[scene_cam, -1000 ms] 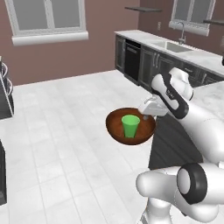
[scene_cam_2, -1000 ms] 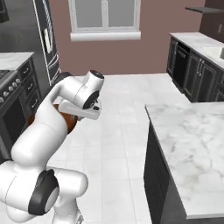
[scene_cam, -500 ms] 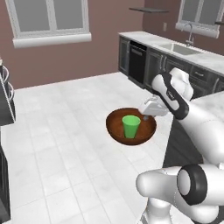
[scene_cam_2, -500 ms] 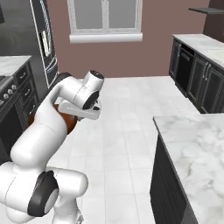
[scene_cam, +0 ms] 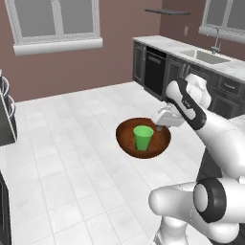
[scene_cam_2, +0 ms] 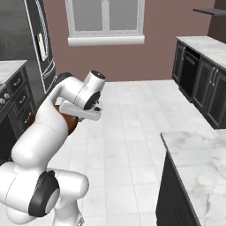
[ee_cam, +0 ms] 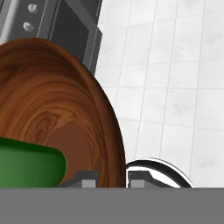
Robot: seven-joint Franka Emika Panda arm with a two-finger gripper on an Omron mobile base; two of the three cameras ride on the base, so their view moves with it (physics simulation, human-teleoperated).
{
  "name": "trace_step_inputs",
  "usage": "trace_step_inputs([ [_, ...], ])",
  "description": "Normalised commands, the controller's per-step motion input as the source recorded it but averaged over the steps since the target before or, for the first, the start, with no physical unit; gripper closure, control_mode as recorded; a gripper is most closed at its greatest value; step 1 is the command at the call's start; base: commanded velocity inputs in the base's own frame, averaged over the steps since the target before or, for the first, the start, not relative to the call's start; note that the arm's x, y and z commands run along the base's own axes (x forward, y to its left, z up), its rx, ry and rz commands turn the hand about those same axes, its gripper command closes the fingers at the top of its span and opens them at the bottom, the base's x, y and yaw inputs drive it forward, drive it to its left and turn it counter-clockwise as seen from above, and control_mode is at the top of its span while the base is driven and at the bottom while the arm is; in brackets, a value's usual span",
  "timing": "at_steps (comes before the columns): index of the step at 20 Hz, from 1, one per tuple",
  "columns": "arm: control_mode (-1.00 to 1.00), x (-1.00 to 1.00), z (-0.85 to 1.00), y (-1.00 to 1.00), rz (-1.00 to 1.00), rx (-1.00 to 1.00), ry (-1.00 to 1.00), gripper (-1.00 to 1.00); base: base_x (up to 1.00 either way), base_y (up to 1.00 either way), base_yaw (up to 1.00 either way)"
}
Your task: Place the cup inside the bowl on the dining table and move the bowl to any counter.
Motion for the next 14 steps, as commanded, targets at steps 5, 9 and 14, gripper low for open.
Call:
trace_step_inputs([
  [5, 1.0, 0.0, 0.0, 0.0, 0.0, 0.0, 0.0, 1.0, 0.47, 0.4, -0.02],
  [9, 1.0, 0.0, 0.0, 0.0, 0.0, 0.0, 0.0, 1.0, 0.49, 0.41, -0.02],
  [14, 1.0, 0.0, 0.0, 0.0, 0.0, 0.0, 0.0, 1.0, 0.55, 0.43, -0.02],
])
